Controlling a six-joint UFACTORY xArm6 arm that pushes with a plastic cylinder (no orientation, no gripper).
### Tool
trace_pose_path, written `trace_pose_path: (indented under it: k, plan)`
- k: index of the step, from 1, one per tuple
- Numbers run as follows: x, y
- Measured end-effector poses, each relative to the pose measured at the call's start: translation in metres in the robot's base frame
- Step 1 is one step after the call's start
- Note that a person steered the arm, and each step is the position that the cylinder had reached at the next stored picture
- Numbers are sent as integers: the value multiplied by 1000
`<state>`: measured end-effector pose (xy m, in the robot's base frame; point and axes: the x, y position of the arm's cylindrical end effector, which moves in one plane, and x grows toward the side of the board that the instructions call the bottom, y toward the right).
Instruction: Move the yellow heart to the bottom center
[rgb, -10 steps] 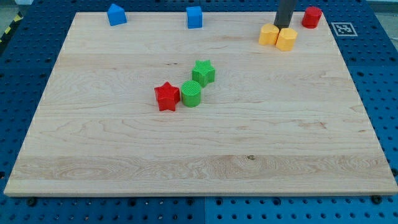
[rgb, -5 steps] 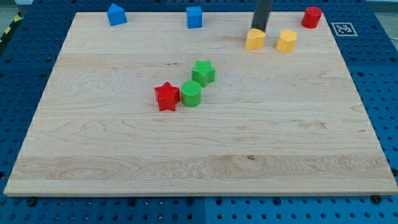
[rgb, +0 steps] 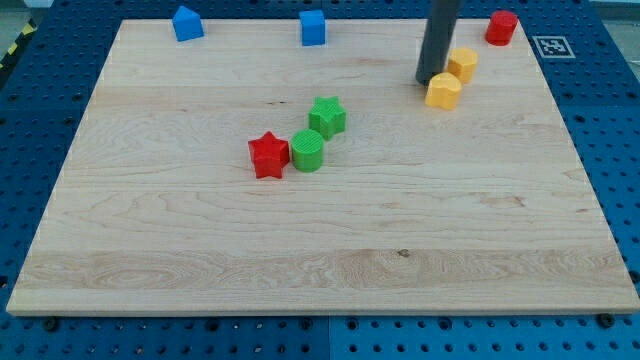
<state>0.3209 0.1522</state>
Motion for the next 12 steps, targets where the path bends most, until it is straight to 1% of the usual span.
trace_pose_path:
  k: [1, 2, 3, 4, 5, 7, 10, 11, 12]
  plan:
    - [1, 24]
    - [14, 25]
    - [40, 25]
    - [48, 13]
    - [48, -17]
    - [88, -26]
    - [124, -73]
    - [147, -73]
    - [161, -72]
